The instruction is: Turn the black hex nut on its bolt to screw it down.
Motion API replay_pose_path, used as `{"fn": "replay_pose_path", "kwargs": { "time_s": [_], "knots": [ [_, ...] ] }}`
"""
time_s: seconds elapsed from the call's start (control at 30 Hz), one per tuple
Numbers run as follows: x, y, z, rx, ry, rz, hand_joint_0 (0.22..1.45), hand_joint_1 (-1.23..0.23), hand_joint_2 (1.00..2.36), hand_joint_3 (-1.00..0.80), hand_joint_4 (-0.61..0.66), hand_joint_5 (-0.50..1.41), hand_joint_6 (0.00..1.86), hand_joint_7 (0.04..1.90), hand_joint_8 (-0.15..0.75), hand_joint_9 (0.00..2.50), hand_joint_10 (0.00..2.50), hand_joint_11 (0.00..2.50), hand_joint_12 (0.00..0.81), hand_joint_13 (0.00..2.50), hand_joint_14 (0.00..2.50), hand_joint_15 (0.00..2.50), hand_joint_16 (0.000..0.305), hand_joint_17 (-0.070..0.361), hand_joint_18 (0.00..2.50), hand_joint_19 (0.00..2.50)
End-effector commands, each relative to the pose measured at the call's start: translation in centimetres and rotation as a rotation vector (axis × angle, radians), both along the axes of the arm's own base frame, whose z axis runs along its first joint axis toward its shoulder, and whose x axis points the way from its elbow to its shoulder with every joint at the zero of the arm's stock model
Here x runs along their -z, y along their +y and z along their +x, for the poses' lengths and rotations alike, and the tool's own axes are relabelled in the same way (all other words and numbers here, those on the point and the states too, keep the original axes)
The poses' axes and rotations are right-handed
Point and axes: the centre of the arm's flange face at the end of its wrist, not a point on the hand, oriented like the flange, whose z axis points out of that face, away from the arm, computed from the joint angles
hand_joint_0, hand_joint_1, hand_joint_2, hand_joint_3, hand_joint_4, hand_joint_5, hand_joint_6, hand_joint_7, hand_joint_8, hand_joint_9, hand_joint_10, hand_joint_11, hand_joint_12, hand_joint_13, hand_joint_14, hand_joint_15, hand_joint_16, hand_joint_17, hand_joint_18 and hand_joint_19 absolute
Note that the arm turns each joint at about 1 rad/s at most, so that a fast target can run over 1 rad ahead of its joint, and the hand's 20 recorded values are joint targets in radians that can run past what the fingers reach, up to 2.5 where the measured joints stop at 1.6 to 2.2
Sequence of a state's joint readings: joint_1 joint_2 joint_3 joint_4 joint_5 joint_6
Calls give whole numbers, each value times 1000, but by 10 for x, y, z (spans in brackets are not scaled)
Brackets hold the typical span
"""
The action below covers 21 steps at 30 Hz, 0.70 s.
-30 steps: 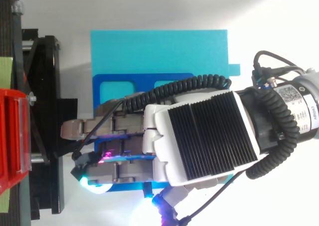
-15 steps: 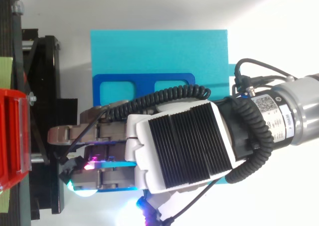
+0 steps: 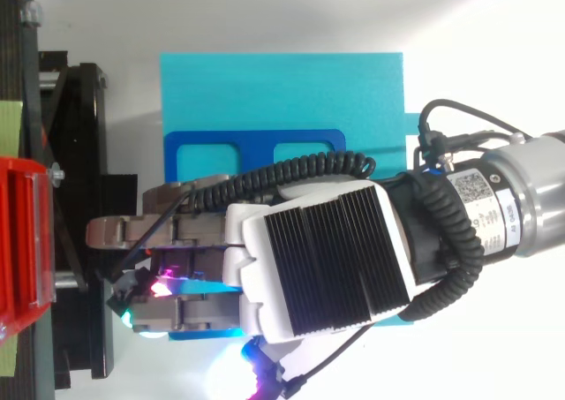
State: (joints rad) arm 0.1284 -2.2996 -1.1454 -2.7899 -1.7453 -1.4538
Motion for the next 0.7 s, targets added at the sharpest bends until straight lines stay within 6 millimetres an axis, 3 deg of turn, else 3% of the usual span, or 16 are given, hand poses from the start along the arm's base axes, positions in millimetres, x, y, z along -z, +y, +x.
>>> {"fn": "replay_pose_path", "kwargs": {
  "time_s": [0.0,0.23,0.67],
  "knots": [
    [1,0,0,-2,1,-10,551,-360,1000,-500,289,-57,565,1218,293,827,5,208,334,386,0,0,49,110,500,315],
    [0,3,-1,-23,1,-11,550,-319,1000,-500,286,-57,580,1201,295,822,5,203,336,379,0,0,49,110,495,314],
    [-41,-13,1,-43,57,-74,550,-311,1000,-500,269,-63,618,1149,293,712,5,187,339,359,0,0,49,111,488,316]
  ]
}}
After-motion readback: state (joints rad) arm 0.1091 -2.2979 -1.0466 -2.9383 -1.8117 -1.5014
